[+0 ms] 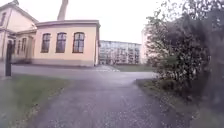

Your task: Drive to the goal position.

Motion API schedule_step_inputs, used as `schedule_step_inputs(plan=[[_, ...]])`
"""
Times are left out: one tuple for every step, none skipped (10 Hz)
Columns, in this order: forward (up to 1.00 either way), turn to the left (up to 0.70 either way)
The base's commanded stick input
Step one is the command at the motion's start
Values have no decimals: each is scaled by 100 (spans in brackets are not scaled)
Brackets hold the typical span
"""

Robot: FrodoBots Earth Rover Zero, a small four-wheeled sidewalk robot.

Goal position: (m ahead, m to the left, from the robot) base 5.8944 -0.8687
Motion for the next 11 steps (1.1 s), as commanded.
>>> schedule_step_inputs(plan=[[85, 0], [85, 0], [85, 0], [85, 0], [85, 0], [85, 0], [85, 0], [85, 0], [85, 0], [85, 0], [85, 0]])
